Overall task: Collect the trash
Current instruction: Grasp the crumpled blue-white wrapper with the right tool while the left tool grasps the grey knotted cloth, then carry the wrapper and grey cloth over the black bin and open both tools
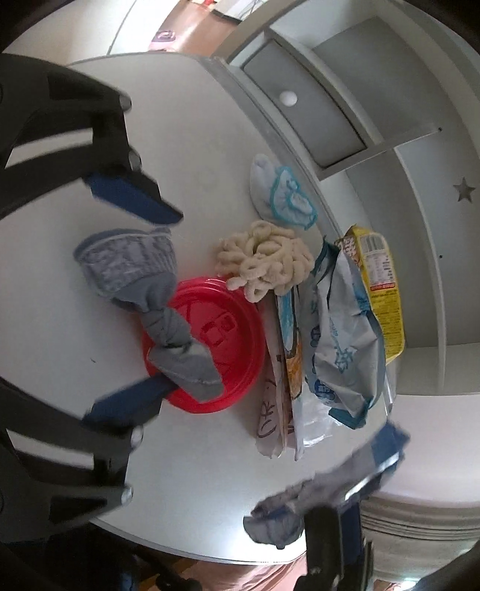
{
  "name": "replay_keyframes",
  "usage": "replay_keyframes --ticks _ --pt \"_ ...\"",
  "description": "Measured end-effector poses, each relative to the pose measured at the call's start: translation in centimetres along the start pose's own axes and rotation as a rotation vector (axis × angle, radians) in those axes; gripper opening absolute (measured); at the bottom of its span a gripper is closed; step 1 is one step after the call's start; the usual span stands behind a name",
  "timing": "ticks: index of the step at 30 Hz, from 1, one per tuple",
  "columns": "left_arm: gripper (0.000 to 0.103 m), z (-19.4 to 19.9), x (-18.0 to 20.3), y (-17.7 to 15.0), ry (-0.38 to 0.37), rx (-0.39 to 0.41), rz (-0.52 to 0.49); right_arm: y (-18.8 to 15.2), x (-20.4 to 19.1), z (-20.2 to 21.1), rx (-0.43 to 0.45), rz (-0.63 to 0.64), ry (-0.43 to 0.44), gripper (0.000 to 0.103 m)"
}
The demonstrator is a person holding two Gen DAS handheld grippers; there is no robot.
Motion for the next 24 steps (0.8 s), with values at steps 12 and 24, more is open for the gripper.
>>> replay_keyframes --ticks 12,24 --pt "0.021 2.9 0.6 2.8 0.065 0.060 0.094 -2.8 6.3 3.3 0.032 -0.156 -0.074 0.034" --pt "0.022 1.4 17.6 11.6 -0.232 0.196 -0.024 -15.3 22.8 10.7 0.024 -0.534 -0.389 0.034"
Point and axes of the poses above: each gripper's, at about its wrist camera, not at the fingertips, and z roughly against the way its jaws point, x to its right, y to its top, the point moved 1 cm from there along -z, roughly the way its jaws point, and after that the axes turned 9 degrees about -y, right-handed, at the moved point
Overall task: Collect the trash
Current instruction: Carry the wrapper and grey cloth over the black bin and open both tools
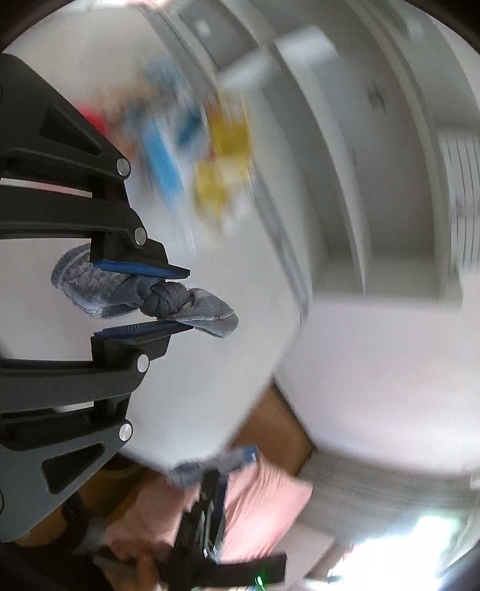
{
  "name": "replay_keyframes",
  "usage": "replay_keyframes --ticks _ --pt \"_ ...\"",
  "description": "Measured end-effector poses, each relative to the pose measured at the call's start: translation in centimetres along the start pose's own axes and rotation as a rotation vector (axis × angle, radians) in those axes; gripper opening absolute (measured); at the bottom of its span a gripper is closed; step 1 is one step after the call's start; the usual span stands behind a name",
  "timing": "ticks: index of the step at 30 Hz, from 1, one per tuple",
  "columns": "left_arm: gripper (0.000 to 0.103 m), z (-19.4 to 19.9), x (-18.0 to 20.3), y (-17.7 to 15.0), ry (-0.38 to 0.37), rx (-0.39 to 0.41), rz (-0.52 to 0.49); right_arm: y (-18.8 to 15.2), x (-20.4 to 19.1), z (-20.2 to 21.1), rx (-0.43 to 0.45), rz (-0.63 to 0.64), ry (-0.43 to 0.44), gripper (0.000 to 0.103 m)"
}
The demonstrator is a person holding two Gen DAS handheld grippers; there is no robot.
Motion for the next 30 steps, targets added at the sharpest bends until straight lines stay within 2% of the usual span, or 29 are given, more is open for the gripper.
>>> replay_keyframes --ticks 6,9,13,16,20,30 --pt "0.022 -7.8 10.9 1.4 -0.251 -0.070 -0.104 -4.5 11.4 -0.2 -0.049 -0.191 -0.178 0.034" --pt "0.022 -11.5 16.3 1.1 -0.352 -0.125 -0.168 -7.0 15.7 -0.9 -0.097 -0.276 -0.223 0.034" --pt "0.021 -16.1 22.3 -0.2 -0.440 -0.204 -0.257 -10.3 19.9 -2.6 -0.179 -0.367 -0.260 0.034" --pt "0.022 -19.2 24.8 -1.3 -0.474 -0.260 -0.308 -12.5 21.7 -4.0 -0.252 -0.406 -0.276 0.034" --pt "0.022 -22.4 27.2 -2.9 -0.494 -0.324 -0.324 -15.8 23.6 -6.1 -0.346 -0.437 -0.286 0.034" --pt "0.022 -26.7 29.7 -4.2 -0.513 -0.405 -0.335 -19.1 26.4 -6.2 -0.387 -0.503 -0.286 0.035"
Point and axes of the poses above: each gripper's, at about its wrist camera, not at the fingertips, and z roughly against the way its jaws point, x to its right, y to its top, the point moved 1 cm from there along -z, roughly the way its jaws point, and after that the axes turned 9 degrees about -y, right-handed, at the moved point
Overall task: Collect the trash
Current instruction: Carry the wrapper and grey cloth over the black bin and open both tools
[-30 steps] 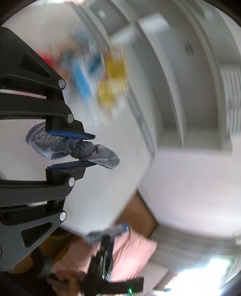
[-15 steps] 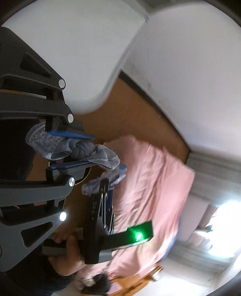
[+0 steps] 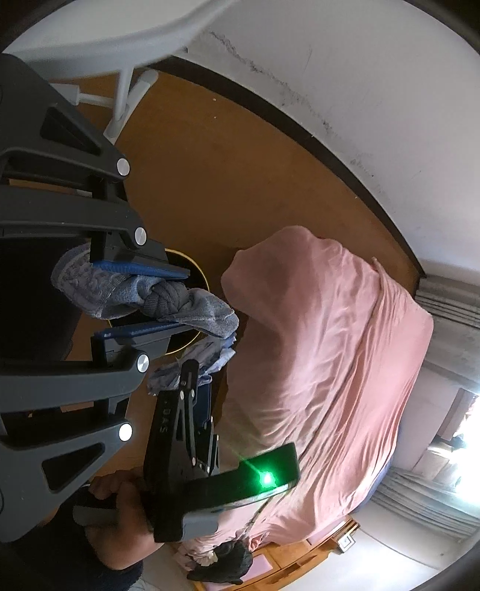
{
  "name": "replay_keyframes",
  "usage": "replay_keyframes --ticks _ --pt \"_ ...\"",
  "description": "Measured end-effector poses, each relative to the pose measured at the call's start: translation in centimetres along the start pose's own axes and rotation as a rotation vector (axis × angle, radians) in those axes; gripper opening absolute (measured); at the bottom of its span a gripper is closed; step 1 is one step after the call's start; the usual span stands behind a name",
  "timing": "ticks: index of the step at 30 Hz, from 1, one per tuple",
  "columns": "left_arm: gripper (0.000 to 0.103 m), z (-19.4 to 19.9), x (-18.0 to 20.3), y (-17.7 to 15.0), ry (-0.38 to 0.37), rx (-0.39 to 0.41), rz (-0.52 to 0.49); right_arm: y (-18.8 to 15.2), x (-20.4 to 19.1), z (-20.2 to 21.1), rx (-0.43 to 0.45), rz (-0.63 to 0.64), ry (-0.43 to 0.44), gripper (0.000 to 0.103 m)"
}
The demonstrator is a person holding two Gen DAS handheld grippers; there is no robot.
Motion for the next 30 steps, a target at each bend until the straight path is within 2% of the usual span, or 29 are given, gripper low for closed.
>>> replay_keyframes --ticks 3,8,14,23,25,28,29,30 --pt "0.022 -0.6 0.4 -0.1 -0.001 -0.013 -0.005 0.1 0.6 0.1 0.005 -0.020 0.001 0.037" --pt "0.022 -2.1 0.4 0.2 -0.004 -0.032 -0.005 0.4 1.4 0.9 0.033 -0.048 0.007 0.062" --pt "0.022 -3.1 0.9 0.4 -0.007 -0.045 -0.010 0.9 2.8 1.8 0.066 -0.108 0.000 0.063" --pt "0.022 -6.3 2.6 1.6 -0.055 -0.061 -0.029 1.2 6.0 4.8 0.187 -0.250 -0.020 0.068" --pt "0.026 -7.0 3.2 2.1 -0.067 -0.057 -0.041 1.3 6.6 5.1 0.208 -0.274 -0.024 0.068" --pt "0.043 -7.9 3.6 2.6 -0.060 -0.065 -0.044 1.4 7.4 5.6 0.228 -0.295 -0.029 0.068" --pt "0.054 -8.1 3.7 2.7 -0.058 -0.064 -0.042 1.4 7.5 5.6 0.229 -0.299 -0.027 0.068" --pt "0.059 -8.2 3.8 2.8 -0.055 -0.058 -0.041 1.3 7.6 5.6 0.228 -0.303 -0.025 0.068"
Point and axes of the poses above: each gripper's, at about its wrist camera, not at the fingertips, and z roughly against the way its jaws point, x to its right, y to its top, the point moved 1 cm from there along -z, roughly the way its jaws point, and after that the axes turned 9 degrees about -y, right-handed, at the moved point
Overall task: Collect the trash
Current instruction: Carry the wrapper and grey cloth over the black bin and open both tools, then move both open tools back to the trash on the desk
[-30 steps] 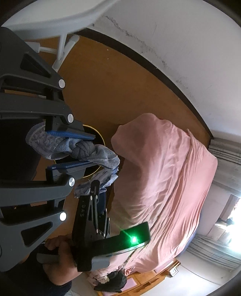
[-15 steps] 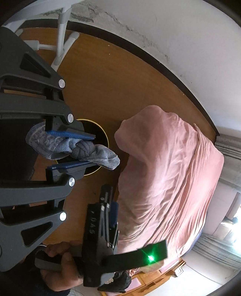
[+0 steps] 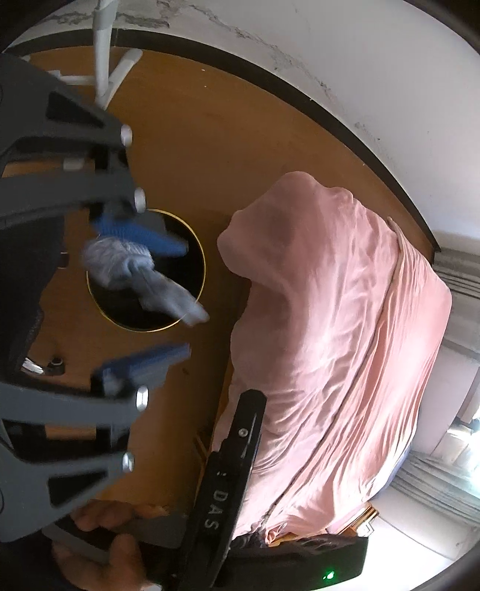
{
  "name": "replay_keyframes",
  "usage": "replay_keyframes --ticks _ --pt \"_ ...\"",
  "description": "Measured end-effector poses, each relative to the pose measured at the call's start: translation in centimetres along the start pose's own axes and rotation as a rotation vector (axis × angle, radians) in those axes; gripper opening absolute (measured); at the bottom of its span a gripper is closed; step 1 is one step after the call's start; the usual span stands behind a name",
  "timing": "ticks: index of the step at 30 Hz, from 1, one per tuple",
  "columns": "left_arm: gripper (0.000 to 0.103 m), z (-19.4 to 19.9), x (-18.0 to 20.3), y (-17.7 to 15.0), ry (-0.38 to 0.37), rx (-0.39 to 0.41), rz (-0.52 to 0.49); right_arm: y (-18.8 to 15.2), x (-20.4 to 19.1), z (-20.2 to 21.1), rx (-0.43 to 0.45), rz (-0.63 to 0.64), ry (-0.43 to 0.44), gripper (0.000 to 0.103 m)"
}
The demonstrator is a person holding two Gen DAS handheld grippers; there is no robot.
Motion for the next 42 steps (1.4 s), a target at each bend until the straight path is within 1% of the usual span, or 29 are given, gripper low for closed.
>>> replay_keyframes --ticks 2,4,6,9,12,14,16,17,18,20,21,22,24,25,27,29,30,31,32,35,37,39,40,42 --pt "0.059 0.0 0.1 0.1 0.003 0.000 0.002 0.0 0.0 -0.1 -0.005 0.002 0.006 0.068" --pt "0.062 0.3 0.1 0.1 0.007 0.000 0.011 -0.1 -0.1 -0.1 -0.005 0.009 0.009 0.068" --pt "0.073 1.0 0.2 0.1 0.015 0.015 0.013 -0.3 -0.4 0.0 0.000 0.025 0.007 0.070" --pt "0.085 3.2 0.3 -0.4 0.055 0.044 0.015 -0.5 -1.4 0.2 0.013 0.061 0.013 0.073" --pt "0.089 6.5 0.2 -1.1 0.082 0.077 0.041 -0.8 -3.3 0.7 0.035 0.122 0.031 0.075" --pt "0.089 10.0 0.2 -2.1 0.097 0.125 0.056 -1.0 -5.3 1.3 0.048 0.176 0.051 0.075" --pt "0.091 13.0 0.0 -3.2 0.128 0.168 0.061 -1.3 -7.6 2.2 0.064 0.225 0.079 0.075" --pt "0.091 14.5 -0.2 -3.8 0.159 0.181 0.063 -1.5 -9.2 2.9 0.069 0.257 0.109 0.075" --pt "0.091 16.2 -0.5 -4.7 0.207 0.184 0.072 -1.7 -10.6 3.4 0.068 0.280 0.132 0.075" --pt "0.091 19.4 -1.3 -6.4 0.260 0.193 0.091 -2.4 -14.3 5.0 0.077 0.350 0.191 0.075" --pt "0.091 21.9 -2.0 -7.9 0.297 0.220 0.114 -2.8 -16.1 5.8 0.083 0.383 0.217 0.075" --pt "0.091 23.5 -2.6 -8.9 0.325 0.239 0.133 -3.7 -18.9 7.0 0.092 0.440 0.255 0.075" --pt "0.092 27.4 -4.4 -11.8 0.397 0.280 0.195 -5.1 -22.7 8.5 0.099 0.523 0.312 0.075" --pt "0.092 29.0 -5.1 -13.2 0.426 0.295 0.225 -6.2 -25.1 9.5 0.096 0.576 0.353 0.075" --pt "0.092 32.8 -7.0 -16.9 0.503 0.330 0.316 -8.6 -30.0 11.6 0.090 0.691 0.439 0.075" --pt "0.092 35.7 -8.3 -20.1 0.558 0.359 0.388 -11.8 -35.2 13.9 0.079 0.816 0.536 0.075" --pt "0.092 37.5 -9.1 -22.3 0.597 0.378 0.438 -13.1 -37.2 14.8 0.070 0.862 0.576 0.075" --pt "0.092 39.1 -9.6 -24.3 0.635 0.393 0.488 -15.0 -40.1 16.1 0.059 0.926 0.629 0.075" --pt "0.092 40.5 -10.1 -26.2 0.664 0.408 0.532 -16.3 -41.8 17.1 0.061 0.963 0.654 0.075" --pt "0.092 45.1 -11.1 -33.3 0.748 0.464 0.699 -20.1 -47.7 20.0 0.075 1.085 0.732 0.075" --pt "0.092 47.0 -11.3 -36.9 0.791 0.484 0.779 -22.2 -50.9 21.1 0.065 1.148 0.773 0.076" --pt "0.092 48.7 -11.2 -40.6 0.823 0.502 0.857 -24.7 -54.2 22.2 0.066 1.211 0.797 0.082" --pt "0.092 49.5 -11.1 -42.0 0.834 0.512 0.891 -25.6 -54.9 22.5 0.071 1.232 0.801 0.084" --pt "0.092 50.7 -10.9 -44.6 0.847 0.533 0.943 -27.3 -57.2 22.8 0.087 1.283 0.799 0.084"
Point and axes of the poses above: each gripper's, at about its wrist camera, not at the fingertips, and z roughly against the way its jaws point, x to its right, y to its top, the point moved 1 cm from there along -z, roughly the way its jaws point, and after that the axes turned 9 degrees about -y, right-handed, at the moved point
